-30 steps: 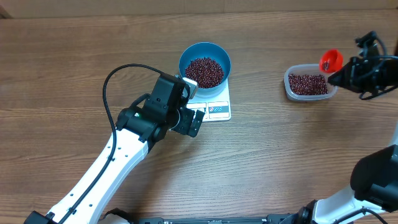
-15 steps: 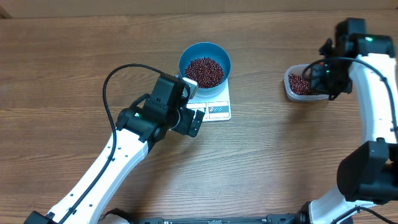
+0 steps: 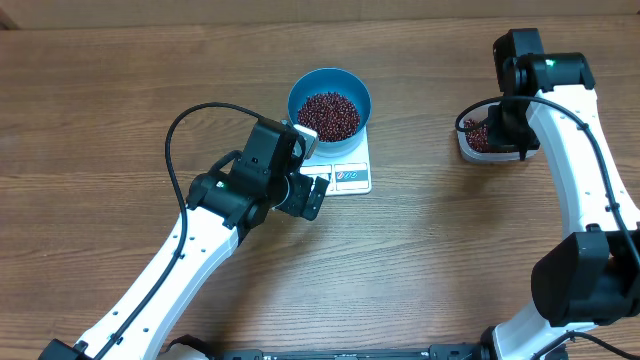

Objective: Scoop item into bowl and weigh 150g on scale

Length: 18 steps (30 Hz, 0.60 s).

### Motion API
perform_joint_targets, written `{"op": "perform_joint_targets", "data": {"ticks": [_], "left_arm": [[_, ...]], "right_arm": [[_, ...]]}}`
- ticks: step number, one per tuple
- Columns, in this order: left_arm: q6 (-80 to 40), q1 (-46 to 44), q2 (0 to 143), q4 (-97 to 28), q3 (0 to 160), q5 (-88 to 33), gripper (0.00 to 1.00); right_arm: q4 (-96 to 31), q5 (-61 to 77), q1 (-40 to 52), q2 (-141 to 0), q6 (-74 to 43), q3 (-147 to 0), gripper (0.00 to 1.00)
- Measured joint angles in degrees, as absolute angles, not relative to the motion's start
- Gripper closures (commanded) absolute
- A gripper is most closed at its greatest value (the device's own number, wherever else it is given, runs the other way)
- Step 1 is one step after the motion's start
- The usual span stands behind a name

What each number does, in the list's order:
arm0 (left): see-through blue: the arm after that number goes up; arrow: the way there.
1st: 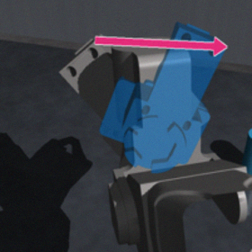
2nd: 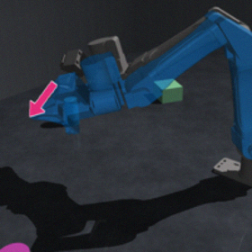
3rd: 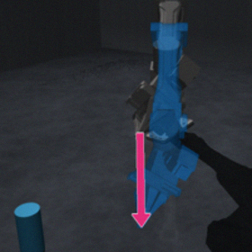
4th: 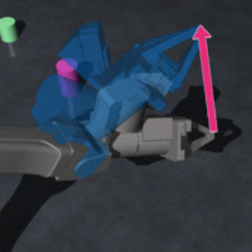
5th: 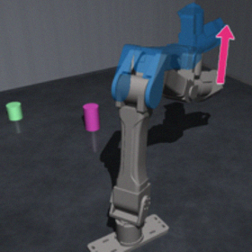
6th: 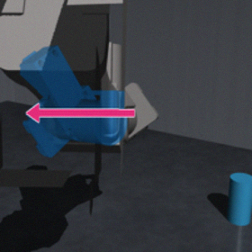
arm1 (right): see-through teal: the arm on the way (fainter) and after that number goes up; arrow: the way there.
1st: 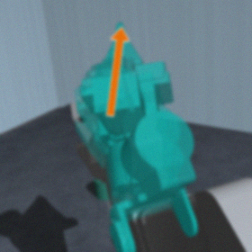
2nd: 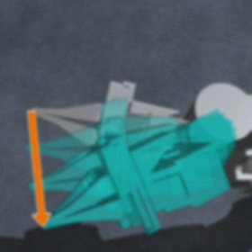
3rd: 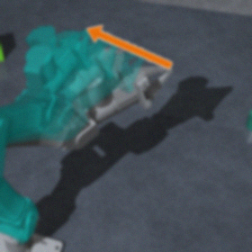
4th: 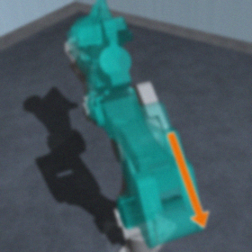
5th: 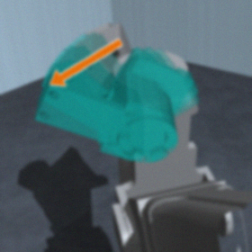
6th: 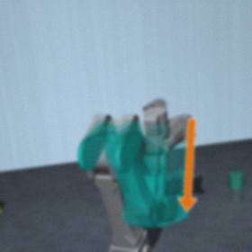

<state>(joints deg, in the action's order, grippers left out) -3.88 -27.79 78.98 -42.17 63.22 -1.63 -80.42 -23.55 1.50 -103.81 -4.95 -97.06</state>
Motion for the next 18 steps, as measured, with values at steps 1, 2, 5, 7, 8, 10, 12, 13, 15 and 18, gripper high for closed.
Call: {"op": "perform_joint_targets", "data": {"ticks": [1, 2, 5, 7, 8, 10, 12, 13, 15, 18], "left_arm": [[-3.9, -27.8, 79.0, -42.2, 63.2, -1.6, 0.00], [-3.9, -27.8, 79.0, -42.2, 63.2, -1.6, 0.00], [-3.9, -27.8, 79.0, -42.2, 63.2, -1.6, 0.00], [-3.9, -27.8, 79.0, -42.2, 63.2, -1.6, 0.00], [-3.9, -27.8, 79.0, -42.2, 63.2, -1.6, 0.00], [-3.9, -27.8, 79.0, -42.2, 63.2, -1.6, 0.01], [-3.9, -27.8, 79.0, -42.2, 63.2, -1.6, 0.00], [-3.9, -27.8, 79.0, -42.2, 63.2, -1.6, 0.00], [-3.9, -27.8, 79.0, -42.2, 63.2, -1.6, 0.01], [-3.9, -27.8, 79.0, -42.2, 63.2, -1.6, 0.00]], "right_arm": [[-80.5, -23.4, 1.5, -103.8, -4.9, -97.1, 0.96], [-80.6, -23.1, 1.5, -103.8, -4.7, -97.1, 0.96], [-81.1, -20.2, 1.5, -103.8, -3.3, -97.6, 0.96], [-81.3, -16.8, 1.5, -103.8, -2.0, -99.4, 0.96], [-81.2, -14.6, 1.5, -103.8, -1.2, -100.8, 0.96], [-80.0, -9.5, 1.5, -103.8, 0.4, -103.7, 0.96], [-77.4, -2.6, 1.6, -103.8, 2.3, -106.4, 0.96], [-75.4, 1.3, 1.8, -103.6, 3.1, -107.4, 0.96], [-71.7, 7.7, 2.8, -103.4, 4.3, -107.9, 0.96], [-67.4, 12.9, 5.7, -103.4, 5.0, -107.9, 0.96]]}}
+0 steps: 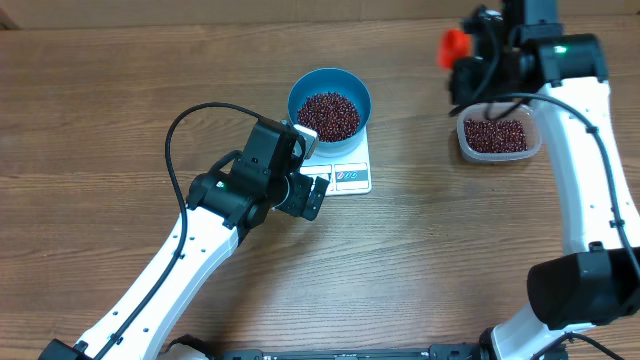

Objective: Scoop item into bowl and weigh 150g on scale
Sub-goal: 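Carry the red scoop back over the teal bowl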

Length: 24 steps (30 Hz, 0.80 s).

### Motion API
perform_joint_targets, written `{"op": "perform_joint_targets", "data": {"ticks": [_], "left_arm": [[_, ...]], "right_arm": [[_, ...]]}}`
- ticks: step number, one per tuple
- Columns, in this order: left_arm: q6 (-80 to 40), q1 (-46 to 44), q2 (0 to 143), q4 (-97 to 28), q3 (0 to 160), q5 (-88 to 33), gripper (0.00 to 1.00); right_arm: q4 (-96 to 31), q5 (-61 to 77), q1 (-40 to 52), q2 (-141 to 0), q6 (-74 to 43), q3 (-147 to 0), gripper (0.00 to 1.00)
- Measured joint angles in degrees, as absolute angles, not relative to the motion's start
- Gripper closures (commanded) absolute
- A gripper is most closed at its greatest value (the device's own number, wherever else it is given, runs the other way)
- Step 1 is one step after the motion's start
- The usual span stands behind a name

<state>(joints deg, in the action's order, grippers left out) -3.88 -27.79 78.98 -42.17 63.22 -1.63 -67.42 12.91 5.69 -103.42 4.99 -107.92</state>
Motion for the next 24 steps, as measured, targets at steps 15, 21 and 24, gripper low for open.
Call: {"op": "perform_joint_targets", "data": {"ticks": [15, 21, 24], "left_arm": [[-3.9, -27.8, 79.0, -42.2, 63.2, -1.6, 0.00], [-3.9, -27.8, 79.0, -42.2, 63.2, -1.6, 0.01], [-3.9, -27.8, 79.0, -42.2, 63.2, -1.6, 0.01]], "right_arm": [[-58.0, 7.7, 22.9, -112.2, 9.0, -107.9, 0.96], [-58.1, 7.7, 22.8, -117.6, 12.1, -107.9, 0.96], [-58.2, 7.9, 22.8, -119.1, 13.5, -107.9, 0.96]]}}
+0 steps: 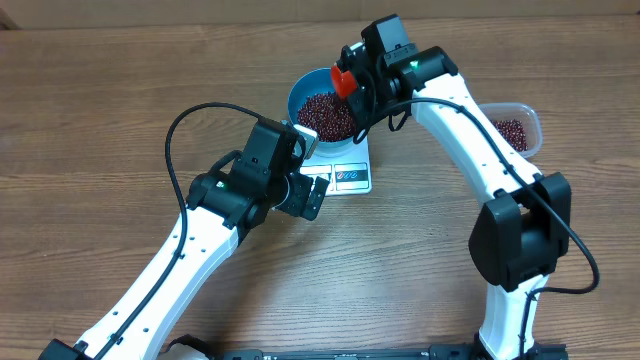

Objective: Scoop item into bowl and weigh 150g on scale

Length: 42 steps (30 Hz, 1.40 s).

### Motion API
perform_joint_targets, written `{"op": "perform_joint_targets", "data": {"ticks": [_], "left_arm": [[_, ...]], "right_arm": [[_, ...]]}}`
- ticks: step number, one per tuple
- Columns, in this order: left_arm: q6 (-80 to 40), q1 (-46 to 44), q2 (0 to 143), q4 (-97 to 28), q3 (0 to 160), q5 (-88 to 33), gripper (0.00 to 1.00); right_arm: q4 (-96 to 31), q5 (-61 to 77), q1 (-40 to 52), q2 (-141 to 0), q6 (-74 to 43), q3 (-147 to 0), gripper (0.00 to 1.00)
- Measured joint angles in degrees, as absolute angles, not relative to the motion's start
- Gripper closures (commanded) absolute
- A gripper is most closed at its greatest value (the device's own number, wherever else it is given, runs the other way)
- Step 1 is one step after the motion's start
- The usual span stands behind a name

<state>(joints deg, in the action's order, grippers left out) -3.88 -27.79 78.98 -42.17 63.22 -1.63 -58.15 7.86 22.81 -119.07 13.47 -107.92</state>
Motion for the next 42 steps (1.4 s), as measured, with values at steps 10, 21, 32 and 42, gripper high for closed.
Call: {"op": "perform_joint_targets", "data": {"ticks": [10, 21, 32, 42], "left_arm": [[-3.9, -27.8, 79.0, -42.2, 63.2, -1.6, 0.01], [-3.9, -27.8, 79.0, -42.2, 63.2, -1.6, 0.00], [-3.9, -27.8, 79.0, -42.2, 63.2, -1.7, 0.01], [-3.9, -27.8, 79.0, -42.2, 63.2, -1.6, 0.00]], "right_arm": [[-58.2, 7.0, 22.9, -121.5, 16.1, -107.9, 0.96], [-59.0, 6.5, 23.3, -123.2, 17.8, -107.9, 0.96], [-57.9, 6.5, 23.8, -123.3, 18.0, -107.9, 0.96], [-53.7, 5.2, 23.8, -123.3, 20.7, -107.9, 0.96]]}}
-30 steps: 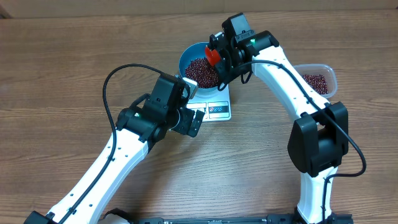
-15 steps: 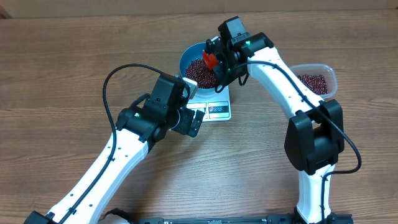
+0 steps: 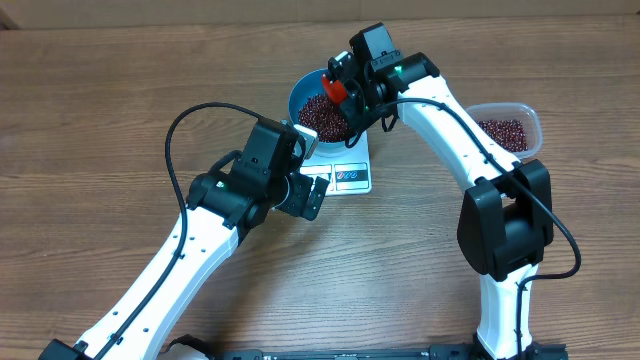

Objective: Scoop item into bowl and weigh 150g on scale

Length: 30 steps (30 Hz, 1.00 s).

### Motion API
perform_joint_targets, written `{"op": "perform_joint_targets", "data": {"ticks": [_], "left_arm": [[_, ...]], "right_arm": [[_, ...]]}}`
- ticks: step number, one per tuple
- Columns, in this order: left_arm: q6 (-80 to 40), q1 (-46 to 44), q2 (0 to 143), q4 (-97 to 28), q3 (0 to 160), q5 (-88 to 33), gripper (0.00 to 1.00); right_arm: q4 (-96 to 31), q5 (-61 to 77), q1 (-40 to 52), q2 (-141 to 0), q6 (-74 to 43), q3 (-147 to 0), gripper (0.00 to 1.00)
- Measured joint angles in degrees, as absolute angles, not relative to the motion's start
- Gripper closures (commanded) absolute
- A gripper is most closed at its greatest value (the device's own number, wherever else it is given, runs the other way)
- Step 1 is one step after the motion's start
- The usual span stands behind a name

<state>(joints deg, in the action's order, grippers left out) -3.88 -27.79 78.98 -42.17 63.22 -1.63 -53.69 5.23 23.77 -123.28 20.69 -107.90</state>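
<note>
A blue bowl full of dark red beans stands on the white scale. My right gripper is shut on a red scoop, which hangs over the right side of the bowl; I cannot see what is inside the scoop. At the right stands a clear container with more red beans. My left gripper rests on the table just left of the scale, below the bowl, its fingers slightly apart and holding nothing.
The left arm slants from the bottom left toward the scale, a black cable looping over it. The right arm reaches across from the bottom right, passing beside the bean container. The wooden table surrounds everything.
My right gripper with the red scoop has shifted slightly left and lower over the bowl, and the scoop looks more turned. The left arm has stayed put.
My right gripper was down at the bean container on the right. It then stood above the container holding the red scoop. After that it was at the bowl's right rim with the scoop, and now the scoop is over the beans in the bowl. The left arm never moved.
</note>
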Motion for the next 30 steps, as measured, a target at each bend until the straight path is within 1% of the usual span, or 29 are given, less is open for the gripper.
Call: {"op": "perform_joint_targets", "data": {"ticks": [24, 30], "left_arm": [[-3.9, -27.8, 79.0, -42.2, 63.2, -1.6, 0.01], [-3.9, -27.8, 79.0, -42.2, 63.2, -1.6, 0.01]], "right_arm": [[-56.2, 4.1, 23.8, -123.3, 30.1, -107.9, 0.96], [-55.5, 4.1, 23.8, -123.3, 30.9, -107.9, 0.96]]}}
